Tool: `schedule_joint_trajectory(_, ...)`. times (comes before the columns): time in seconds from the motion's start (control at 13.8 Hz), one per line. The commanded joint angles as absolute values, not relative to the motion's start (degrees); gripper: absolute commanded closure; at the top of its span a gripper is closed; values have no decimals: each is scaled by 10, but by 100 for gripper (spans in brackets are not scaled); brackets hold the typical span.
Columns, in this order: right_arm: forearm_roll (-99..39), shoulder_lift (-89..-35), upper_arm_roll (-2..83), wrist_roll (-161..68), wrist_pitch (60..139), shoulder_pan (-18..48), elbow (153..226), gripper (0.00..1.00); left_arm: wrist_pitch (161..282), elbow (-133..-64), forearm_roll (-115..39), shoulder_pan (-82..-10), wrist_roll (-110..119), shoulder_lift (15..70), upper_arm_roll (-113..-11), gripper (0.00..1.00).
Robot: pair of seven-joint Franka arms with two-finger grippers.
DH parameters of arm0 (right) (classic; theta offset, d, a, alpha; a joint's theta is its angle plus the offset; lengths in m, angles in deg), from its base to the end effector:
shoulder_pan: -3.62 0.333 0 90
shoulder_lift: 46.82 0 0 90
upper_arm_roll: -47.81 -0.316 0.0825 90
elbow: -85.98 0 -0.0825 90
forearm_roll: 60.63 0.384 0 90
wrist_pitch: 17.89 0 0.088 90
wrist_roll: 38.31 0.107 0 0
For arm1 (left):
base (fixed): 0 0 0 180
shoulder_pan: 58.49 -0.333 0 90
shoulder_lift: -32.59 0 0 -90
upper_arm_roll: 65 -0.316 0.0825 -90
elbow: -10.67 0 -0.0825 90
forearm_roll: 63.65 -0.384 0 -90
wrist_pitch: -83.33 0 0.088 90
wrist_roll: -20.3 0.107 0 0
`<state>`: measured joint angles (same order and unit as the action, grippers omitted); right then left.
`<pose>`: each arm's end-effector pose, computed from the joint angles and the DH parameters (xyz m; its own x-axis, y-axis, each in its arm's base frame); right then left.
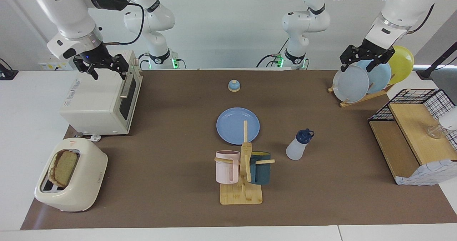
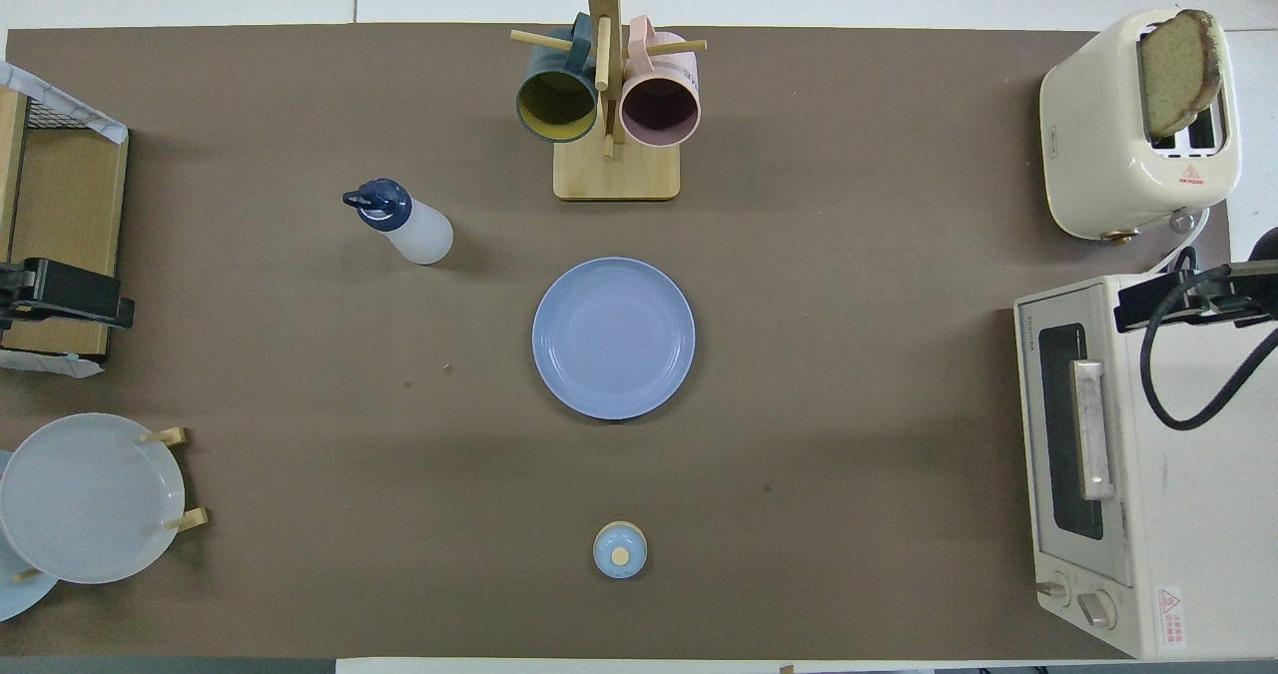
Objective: Put bread on plate and add seasoning
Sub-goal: 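Reach the left gripper toward the bottle while the right gripper reaches the toaster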
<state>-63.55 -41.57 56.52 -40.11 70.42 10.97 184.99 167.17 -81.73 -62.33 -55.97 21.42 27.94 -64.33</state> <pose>0.5192 -0.0212 0.5970 0.9952 0.0082 -0.0971 0.0116 -0.9994 0.0340 0.5166 -0.0317 0.6394 0.9947 -0.0774 -0.0677 -0.0760 -0.9968 0.0234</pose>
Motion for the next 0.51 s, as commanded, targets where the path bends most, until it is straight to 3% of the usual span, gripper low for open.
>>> schedule_joint_trajectory(0.0,-622,-412,567,-416,710,110,1852,0,1681,-825,-623,-569,212,271,-635,0)
schedule_joint_trajectory(0.43,-622,-415,567,-417,778,106,1856,0,1680,-828,-631,-563,209,264,-638,0)
